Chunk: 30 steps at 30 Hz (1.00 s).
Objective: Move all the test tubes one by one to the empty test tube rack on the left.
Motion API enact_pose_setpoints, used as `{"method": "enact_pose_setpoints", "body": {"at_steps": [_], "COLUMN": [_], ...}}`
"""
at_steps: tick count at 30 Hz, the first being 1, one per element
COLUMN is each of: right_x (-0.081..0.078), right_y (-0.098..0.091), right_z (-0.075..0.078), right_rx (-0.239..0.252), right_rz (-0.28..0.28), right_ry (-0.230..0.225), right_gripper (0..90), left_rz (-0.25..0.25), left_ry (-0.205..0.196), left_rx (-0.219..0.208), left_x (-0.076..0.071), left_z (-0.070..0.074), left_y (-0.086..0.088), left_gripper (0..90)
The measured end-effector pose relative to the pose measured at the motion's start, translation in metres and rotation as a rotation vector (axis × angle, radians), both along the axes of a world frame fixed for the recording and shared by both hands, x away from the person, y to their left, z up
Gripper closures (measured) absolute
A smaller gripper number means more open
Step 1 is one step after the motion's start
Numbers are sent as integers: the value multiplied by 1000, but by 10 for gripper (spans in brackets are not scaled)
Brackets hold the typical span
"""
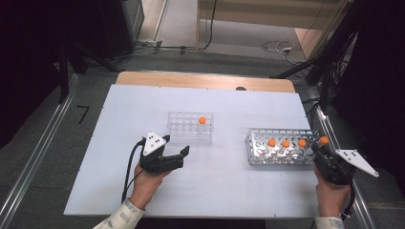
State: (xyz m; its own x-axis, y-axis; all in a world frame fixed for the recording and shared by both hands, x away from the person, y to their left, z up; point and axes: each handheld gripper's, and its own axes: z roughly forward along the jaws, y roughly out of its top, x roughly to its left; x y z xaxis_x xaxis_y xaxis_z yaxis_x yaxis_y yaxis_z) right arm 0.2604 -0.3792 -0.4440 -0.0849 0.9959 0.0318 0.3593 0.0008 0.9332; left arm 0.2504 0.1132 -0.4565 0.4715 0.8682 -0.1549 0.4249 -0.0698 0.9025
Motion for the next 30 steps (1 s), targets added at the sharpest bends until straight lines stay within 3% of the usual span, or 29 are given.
{"method": "enact_pose_setpoints", "body": {"at_steps": [7, 13, 21, 30], "right_x": [-11, -32, -51, -58], "right_y": [0, 8, 23, 43], "right_z": [17, 31, 32, 26], "right_rx": [4, -16, -23, -10], "right_rz": [5, 59, 148, 235], "right_ry": [-49, -75, -48, -15], "right_gripper": [718, 719, 719, 719], "left_rz": [-1, 6, -1, -7], "left_ry": [-3, -4, -8, -4], "left_rx": [-1, -5, -5, -3], "left_x": [0, 0, -1, -2], "left_z": [1, 1, 2, 1], "left_y": [1, 2, 1, -1], "left_gripper": [204, 204, 204, 204]}}
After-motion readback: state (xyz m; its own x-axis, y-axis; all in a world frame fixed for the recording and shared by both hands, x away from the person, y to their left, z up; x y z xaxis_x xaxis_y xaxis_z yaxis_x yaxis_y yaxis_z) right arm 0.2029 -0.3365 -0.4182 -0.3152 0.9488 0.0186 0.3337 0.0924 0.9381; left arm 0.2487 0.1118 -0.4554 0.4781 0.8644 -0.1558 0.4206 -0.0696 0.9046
